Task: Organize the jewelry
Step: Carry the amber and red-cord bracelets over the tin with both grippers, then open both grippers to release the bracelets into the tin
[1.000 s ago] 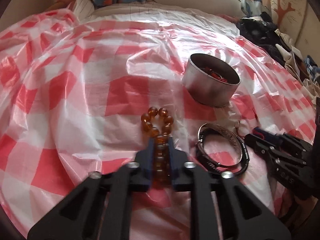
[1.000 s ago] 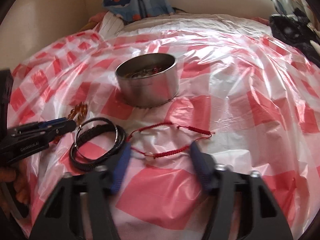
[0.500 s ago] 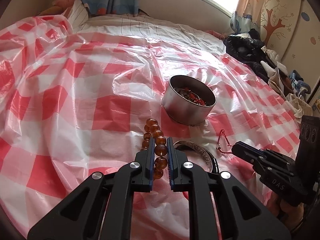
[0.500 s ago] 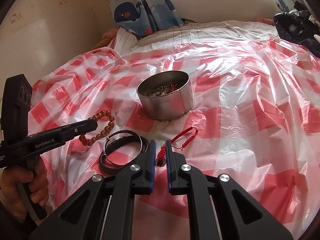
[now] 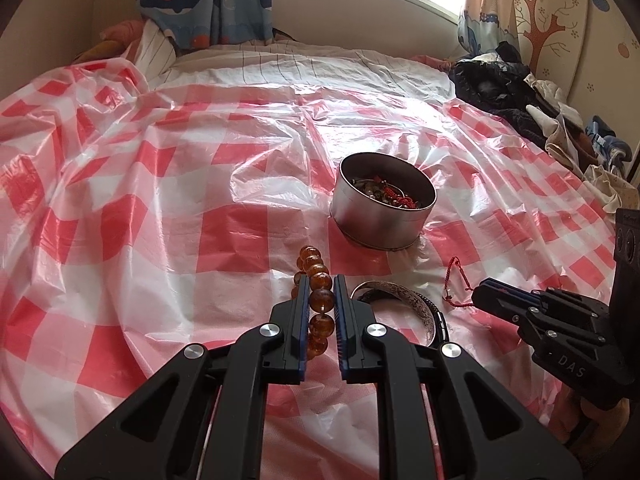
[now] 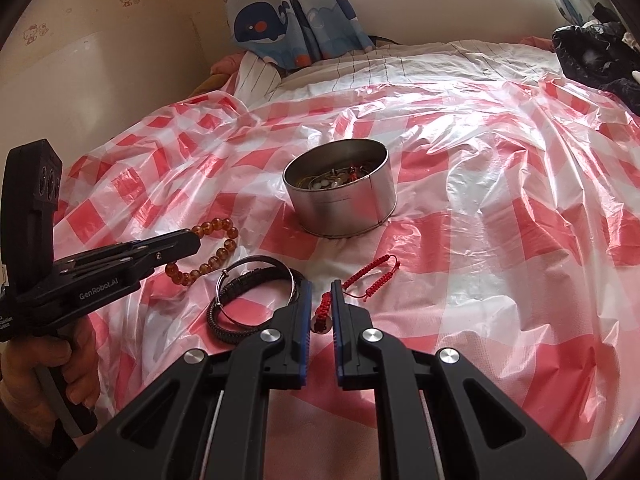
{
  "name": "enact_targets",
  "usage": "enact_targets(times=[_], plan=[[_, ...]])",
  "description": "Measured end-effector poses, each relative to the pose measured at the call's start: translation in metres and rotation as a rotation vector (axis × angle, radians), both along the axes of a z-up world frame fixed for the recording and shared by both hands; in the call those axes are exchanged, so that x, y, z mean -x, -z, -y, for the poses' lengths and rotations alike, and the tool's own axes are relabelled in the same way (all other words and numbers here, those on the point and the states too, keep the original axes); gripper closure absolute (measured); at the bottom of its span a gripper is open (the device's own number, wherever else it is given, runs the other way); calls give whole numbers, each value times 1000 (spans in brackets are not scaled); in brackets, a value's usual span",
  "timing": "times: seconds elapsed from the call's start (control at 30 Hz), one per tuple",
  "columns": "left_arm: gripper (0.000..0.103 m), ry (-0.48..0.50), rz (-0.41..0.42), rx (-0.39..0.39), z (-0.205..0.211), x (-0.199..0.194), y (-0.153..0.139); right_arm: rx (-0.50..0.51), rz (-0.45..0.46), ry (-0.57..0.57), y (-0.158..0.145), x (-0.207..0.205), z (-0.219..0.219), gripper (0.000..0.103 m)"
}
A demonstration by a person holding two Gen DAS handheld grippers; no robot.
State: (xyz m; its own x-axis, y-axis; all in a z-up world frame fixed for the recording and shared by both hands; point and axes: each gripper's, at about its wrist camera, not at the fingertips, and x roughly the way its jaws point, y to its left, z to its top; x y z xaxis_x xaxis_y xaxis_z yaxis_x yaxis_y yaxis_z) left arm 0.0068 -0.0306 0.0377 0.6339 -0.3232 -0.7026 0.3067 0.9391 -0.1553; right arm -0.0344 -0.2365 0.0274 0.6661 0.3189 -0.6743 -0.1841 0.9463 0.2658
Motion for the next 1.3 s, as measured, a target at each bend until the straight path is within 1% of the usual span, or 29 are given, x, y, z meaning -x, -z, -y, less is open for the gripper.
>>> enact_targets(times=[0.27, 0.37, 0.47, 0.6, 0.63, 0.83, 0.93, 1.07, 1.17, 1.23, 1.3], plan=[[93, 1, 8, -18, 1, 1, -1, 3, -7, -8, 2, 1, -1, 93], [93, 2, 6, -8, 0, 1, -1, 2, -6, -8, 2, 0, -1, 93], [93, 10, -6, 50, -2, 0, -4, -9, -2, -9, 0, 0, 0, 93], [93, 35, -7, 153, -4, -5, -17, -48, 10, -13, -12, -2, 7, 93], [93, 40, -4, 169, -3, -7, -21, -58, 14, -14, -15, -4, 9, 93], [93, 95, 6, 238, 18, -26, -42, -74, 25, -37, -33, -20, 14, 93], [93, 112, 13, 253, 27, -37, -51, -75, 36, -43, -39, -30, 17, 93], [93, 142, 17, 293, 37, -57, -60, -81, 51, -40, -46, -47, 21, 93], [92, 162, 13, 336, 46, -75, -60, -68, 67, -49, -52, -62, 19, 93], [92, 146, -9, 360, 49, -90, -52, -49, 87, -62, -58, -74, 14, 93], [84, 107, -51, 359, 50, -108, -39, -34, 109, -76, -61, -85, 8, 92]])
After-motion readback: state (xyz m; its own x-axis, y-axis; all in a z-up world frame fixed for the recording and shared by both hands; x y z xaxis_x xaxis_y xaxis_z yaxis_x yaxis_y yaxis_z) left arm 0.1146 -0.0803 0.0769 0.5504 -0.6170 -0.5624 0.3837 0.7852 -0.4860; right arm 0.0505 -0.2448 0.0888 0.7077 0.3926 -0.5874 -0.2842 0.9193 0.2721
